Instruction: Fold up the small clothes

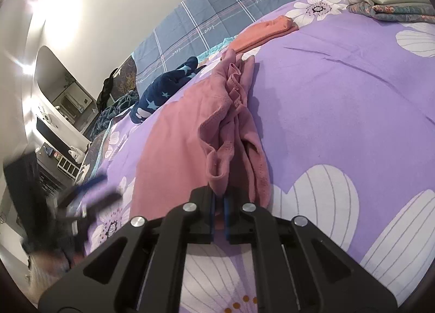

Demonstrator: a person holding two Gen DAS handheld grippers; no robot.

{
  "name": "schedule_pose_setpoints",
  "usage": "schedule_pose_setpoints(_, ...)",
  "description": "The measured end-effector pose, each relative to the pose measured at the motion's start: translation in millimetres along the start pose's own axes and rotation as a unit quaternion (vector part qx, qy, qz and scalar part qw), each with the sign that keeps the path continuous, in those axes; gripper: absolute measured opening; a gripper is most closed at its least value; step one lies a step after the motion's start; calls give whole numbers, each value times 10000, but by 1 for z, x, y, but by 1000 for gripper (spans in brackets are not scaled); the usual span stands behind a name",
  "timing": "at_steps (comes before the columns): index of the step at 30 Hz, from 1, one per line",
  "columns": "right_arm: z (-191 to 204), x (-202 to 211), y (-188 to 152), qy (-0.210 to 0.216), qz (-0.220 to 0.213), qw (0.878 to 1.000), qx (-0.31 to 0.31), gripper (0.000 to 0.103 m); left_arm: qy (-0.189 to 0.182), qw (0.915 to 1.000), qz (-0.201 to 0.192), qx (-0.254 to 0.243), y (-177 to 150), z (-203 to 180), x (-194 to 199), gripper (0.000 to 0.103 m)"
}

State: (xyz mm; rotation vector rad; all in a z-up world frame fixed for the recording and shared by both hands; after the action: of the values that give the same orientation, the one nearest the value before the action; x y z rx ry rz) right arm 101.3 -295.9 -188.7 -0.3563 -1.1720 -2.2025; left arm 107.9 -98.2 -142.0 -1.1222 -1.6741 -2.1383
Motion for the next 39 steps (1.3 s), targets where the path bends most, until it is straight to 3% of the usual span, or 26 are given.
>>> schedule_pose_setpoints(1,-1,1,0,-17,16,10000,-62,11,2,9999,72,-81,-7,-2,0,90)
schedule_pose_setpoints(5,0,3,0,5,76,9999,-128,34,192,9983,232,-498,-30,-11,-3,90)
schedule_pose_setpoints(8,4,5,2,-92,110,9999,13,36,124,9982,197,-546,-34,-16,-6,90)
schedule_pose_setpoints(11,2,0,5,-272,167,9995,21,32,149,9983,209,-532,-33,-20,-15,90)
schedule_pose_setpoints(13,1,-5,8,-290,258,9992,-80,8,181,9982,188,-547,-30,-22,-19,90)
schedule_pose_setpoints(14,1,-4,10,-239,249,9993,-174,6,199,9982,169,-545,-29,-22,-20,90)
schedule_pose_setpoints(18,10,20,31,451,-167,9971,-586,5,335,9986,177,-371,-29,-15,-21,90)
schedule_pose_setpoints(20,9,24,36,484,-201,9965,-645,5,478,9983,287,-169,-32,-3,-25,90)
schedule_pose_setpoints(26,-8,11,21,294,168,9958,-848,5,521,9970,322,471,-38,22,-22,90)
schedule_pose_setpoints(30,-2,17,21,362,95,9963,-772,5,705,9961,403,358,-42,23,-20,90)
schedule_pose_setpoints(33,-9,13,14,-85,324,9982,-503,5,752,9957,451,284,-48,25,-19,91)
schedule_pose_setpoints(35,-28,4,3,-363,537,9958,-648,6,720,9958,451,331,-50,25,-17,91)
schedule_pose_setpoints(38,-31,8,-1,-196,448,9960,-749,6,742,9958,448,286,-50,25,-15,91)
schedule_pose_setpoints(39,-27,13,1,-202,362,9973,-604,13,742,9959,441,255,-49,25,-15,91)
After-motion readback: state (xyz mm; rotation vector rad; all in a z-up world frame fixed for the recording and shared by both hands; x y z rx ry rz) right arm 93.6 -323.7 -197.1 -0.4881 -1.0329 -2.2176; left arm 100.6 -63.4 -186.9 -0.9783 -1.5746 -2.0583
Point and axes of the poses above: each gripper's, at about its wrist camera, not at the fingertips, and x roughly against the way its jaws point, z to its left, y to its top, the point moved 7 cm from there along -x, roughly the way its jaws point, and after that the axes turned 5 degrees about -z, right-handed, at the moved point
